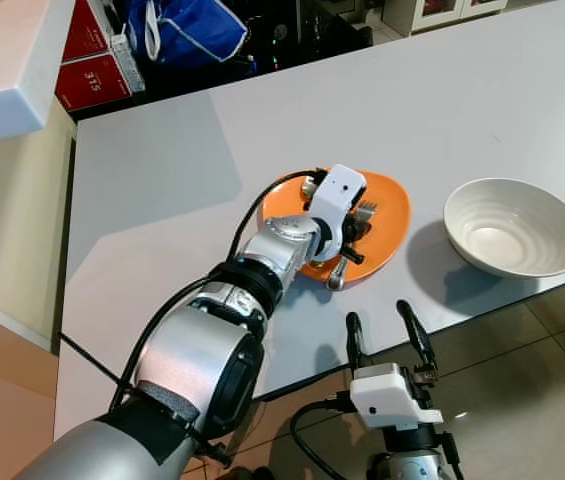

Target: Setting the table

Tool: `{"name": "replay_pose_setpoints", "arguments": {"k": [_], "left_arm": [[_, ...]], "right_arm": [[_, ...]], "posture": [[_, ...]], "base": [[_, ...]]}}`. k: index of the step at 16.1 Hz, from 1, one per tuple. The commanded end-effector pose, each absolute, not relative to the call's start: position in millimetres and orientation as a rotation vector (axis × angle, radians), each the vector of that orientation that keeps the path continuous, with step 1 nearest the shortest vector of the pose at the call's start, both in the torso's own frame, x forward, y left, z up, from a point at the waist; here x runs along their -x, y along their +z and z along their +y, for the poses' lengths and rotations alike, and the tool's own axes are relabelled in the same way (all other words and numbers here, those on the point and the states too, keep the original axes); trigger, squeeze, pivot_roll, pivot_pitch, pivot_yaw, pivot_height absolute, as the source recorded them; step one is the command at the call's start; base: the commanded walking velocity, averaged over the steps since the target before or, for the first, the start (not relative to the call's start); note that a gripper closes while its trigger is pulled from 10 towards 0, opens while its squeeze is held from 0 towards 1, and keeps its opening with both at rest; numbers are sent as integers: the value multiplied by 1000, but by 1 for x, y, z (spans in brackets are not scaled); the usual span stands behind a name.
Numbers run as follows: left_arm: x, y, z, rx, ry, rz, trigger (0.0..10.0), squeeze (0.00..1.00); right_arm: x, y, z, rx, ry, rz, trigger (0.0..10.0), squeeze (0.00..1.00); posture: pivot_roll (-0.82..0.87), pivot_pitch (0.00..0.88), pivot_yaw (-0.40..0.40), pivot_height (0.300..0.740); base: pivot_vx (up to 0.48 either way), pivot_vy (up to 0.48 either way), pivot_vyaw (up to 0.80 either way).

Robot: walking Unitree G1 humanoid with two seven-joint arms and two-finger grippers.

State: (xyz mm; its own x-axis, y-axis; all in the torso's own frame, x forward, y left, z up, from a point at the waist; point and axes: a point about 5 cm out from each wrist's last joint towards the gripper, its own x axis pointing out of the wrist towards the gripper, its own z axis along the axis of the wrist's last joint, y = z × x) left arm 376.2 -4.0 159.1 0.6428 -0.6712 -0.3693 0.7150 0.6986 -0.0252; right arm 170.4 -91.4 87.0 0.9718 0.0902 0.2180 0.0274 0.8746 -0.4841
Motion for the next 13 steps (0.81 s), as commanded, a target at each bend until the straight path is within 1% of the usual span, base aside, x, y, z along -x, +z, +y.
{"name": "replay_pose_setpoints", "arguments": {"k": [1,8,13], "left_arm": [[-377,167,-8,-161,-804,354,10000,1000],[-376,164,-9,-166,-813,377,10000,1000],[-376,158,-3,-175,-793,429,10000,1000]], "right_arm": [[-169,85,-88,504,35,-226,10000,0],[-169,84,-87,510,39,-234,10000,0],[-168,84,-87,513,38,-236,10000,0]], "posture": [[-203,105,161,740],[-213,90,164,740],[-223,90,173,740]], "base": [[0,0,0],[0,0,0],[0,0,0]]}}
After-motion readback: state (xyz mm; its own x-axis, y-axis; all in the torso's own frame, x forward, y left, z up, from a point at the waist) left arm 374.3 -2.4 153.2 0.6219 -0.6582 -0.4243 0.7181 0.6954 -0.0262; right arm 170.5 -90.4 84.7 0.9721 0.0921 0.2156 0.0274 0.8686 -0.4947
